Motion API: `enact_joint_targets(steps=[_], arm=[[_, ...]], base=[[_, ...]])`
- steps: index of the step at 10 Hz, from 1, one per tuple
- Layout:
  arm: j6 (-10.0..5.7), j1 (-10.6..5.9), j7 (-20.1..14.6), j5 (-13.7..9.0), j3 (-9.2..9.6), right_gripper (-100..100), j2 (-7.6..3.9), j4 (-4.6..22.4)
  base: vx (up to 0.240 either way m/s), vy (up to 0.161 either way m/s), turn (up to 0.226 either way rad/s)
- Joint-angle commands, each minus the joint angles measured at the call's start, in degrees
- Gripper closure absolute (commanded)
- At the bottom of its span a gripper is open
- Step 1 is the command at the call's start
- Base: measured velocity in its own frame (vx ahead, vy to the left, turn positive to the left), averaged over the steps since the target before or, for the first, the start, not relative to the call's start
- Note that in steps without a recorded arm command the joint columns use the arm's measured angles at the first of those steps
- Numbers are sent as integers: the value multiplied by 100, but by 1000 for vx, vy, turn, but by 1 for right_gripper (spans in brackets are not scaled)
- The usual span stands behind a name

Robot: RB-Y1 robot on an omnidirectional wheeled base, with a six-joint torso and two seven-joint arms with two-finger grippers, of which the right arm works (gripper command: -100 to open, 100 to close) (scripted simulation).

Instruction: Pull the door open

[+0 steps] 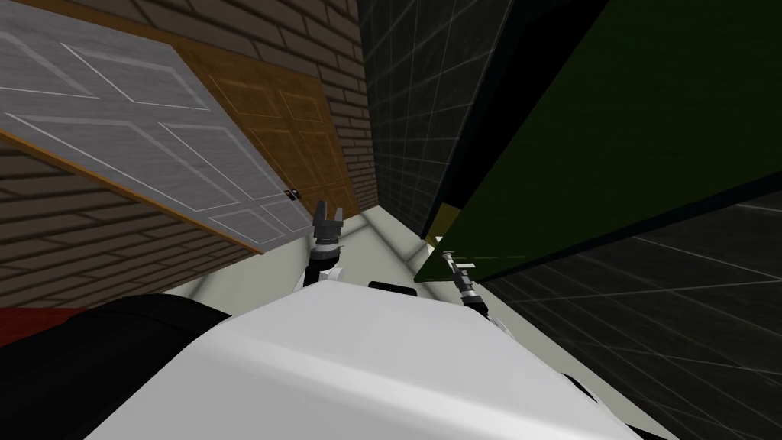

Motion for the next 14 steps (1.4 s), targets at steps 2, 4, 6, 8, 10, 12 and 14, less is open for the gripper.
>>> enact_joint_targets(steps=[2,4,6,8,10,12,14], arm=[[-91,-237,36,32,94,100,25,15],[-120,-259,36,32,94,100,25,236],[-120,-259,36,32,94,100,25,445],[-61,-369,55,31,159,100,48,477],[-5,-474,74,29,220,100,70,509],[-5,-474,74,29,220,100,70,407],[-5,-474,74,29,220,100,70,509]], base=[[-108,-47,17],[3,7,-12],[21,7,0],[-38,-20,9],[-137,-73,24],[-34,-20,-4],[15,3,-3]])
